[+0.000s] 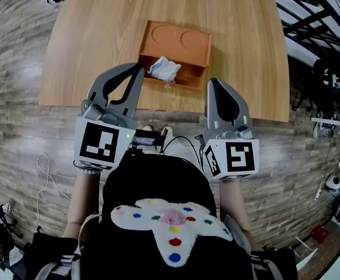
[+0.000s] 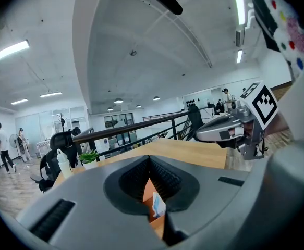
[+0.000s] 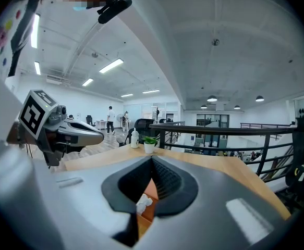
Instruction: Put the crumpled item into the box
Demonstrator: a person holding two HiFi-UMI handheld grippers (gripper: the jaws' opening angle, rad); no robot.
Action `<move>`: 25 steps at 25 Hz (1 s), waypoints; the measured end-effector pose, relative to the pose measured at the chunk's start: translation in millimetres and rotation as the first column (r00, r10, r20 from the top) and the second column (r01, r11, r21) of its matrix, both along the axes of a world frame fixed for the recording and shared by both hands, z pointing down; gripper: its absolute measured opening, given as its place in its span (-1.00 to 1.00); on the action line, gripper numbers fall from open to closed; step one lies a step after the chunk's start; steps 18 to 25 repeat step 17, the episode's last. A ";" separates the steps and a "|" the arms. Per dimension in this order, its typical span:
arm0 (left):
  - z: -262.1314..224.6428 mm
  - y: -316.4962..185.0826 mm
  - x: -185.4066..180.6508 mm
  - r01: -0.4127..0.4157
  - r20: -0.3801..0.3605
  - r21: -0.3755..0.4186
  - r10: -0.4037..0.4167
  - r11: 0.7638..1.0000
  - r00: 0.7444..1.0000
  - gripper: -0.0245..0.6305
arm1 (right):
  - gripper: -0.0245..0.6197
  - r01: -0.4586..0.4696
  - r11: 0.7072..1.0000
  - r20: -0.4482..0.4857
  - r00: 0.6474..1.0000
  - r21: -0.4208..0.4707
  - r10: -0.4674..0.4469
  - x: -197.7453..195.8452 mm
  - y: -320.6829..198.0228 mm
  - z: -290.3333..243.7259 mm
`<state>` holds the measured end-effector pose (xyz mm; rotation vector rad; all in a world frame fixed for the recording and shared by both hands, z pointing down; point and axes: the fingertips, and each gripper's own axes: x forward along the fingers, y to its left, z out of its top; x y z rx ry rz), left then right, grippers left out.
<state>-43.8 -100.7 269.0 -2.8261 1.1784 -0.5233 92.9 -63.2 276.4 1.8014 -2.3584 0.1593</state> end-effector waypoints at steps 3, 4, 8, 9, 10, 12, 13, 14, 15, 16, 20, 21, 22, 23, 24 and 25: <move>1.8 0.7 0.7 0.002 -0.004 -0.006 -0.002 1.000 1.000 -0.90 | -0.90 0.001 1.000 0.002 1.000 -0.004 -0.001 0.7 0.9 2.0; 2.2 0.5 0.9 0.003 -0.005 -0.008 -0.003 1.000 1.000 -0.90 | -0.90 0.005 1.000 -0.001 1.000 -0.006 -0.005 0.8 0.9 2.6; 2.0 -1.4 0.9 0.004 -0.004 -0.012 -0.004 1.000 1.000 -0.90 | -0.90 0.002 1.000 0.005 1.000 -0.010 -0.002 1.6 -0.5 3.0; 2.0 -1.6 0.9 0.004 -0.003 -0.013 -0.004 1.000 1.000 -0.90 | -0.90 -0.001 1.000 0.010 1.000 -0.011 0.001 1.6 -0.6 3.2; 2.3 -1.5 1.1 0.003 -0.002 -0.013 -0.003 1.000 1.000 -0.90 | -0.90 -0.001 1.000 0.012 1.000 -0.013 0.002 1.6 -0.6 3.7; 3.3 -1.2 1.9 0.003 -0.003 -0.015 -0.003 1.000 1.000 -0.90 | -0.90 0.001 1.000 0.011 1.000 -0.017 -0.001 1.6 -0.4 5.5; 3.7 -1.0 2.3 0.003 -0.003 -0.015 -0.003 1.000 1.000 -0.90 | -0.90 0.003 1.000 0.010 1.000 -0.019 -0.003 1.8 -0.3 6.7; 4.1 -0.7 2.8 0.003 -0.004 -0.015 -0.003 1.000 1.000 -0.90 | -0.90 0.004 1.000 0.009 1.000 -0.021 -0.004 2.1 -0.1 7.9; 4.4 -0.3 3.2 0.003 -0.004 -0.016 -0.003 1.000 1.000 -0.90 | -0.90 0.004 1.000 0.009 1.000 -0.023 -0.004 2.4 0.2 8.8; 4.7 0.1 3.6 0.003 -0.005 -0.016 -0.003 1.000 1.000 -0.91 | -0.90 0.004 1.000 0.009 1.000 -0.025 -0.004 2.7 0.4 9.6; 5.0 0.4 3.9 0.004 -0.005 -0.017 -0.004 1.000 1.000 -0.90 | -0.90 0.004 1.000 0.009 1.000 -0.027 -0.004 3.1 0.7 10.3; 5.0 0.4 3.9 0.004 -0.005 -0.017 -0.004 1.000 1.000 -0.90 | -0.90 0.004 1.000 0.009 1.000 -0.027 -0.004 3.1 0.7 10.3; 5.0 0.4 3.9 0.004 -0.005 -0.017 -0.004 1.000 1.000 -0.90 | -0.90 0.004 1.000 0.009 1.000 -0.027 -0.004 3.1 0.7 10.3; 5.0 0.4 3.9 0.004 -0.005 -0.017 -0.004 1.000 1.000 -0.90 | -0.90 0.004 1.000 0.009 1.000 -0.027 -0.004 3.1 0.7 10.3; 5.0 0.4 3.9 0.004 -0.005 -0.017 -0.004 1.000 1.000 -0.90 | -0.90 0.004 1.000 0.009 1.000 -0.027 -0.004 3.1 0.7 10.3; 5.0 0.4 3.9 0.004 -0.005 -0.017 -0.004 1.000 1.000 -0.90 | -0.90 0.004 1.000 0.009 1.000 -0.027 -0.004 3.1 0.7 10.3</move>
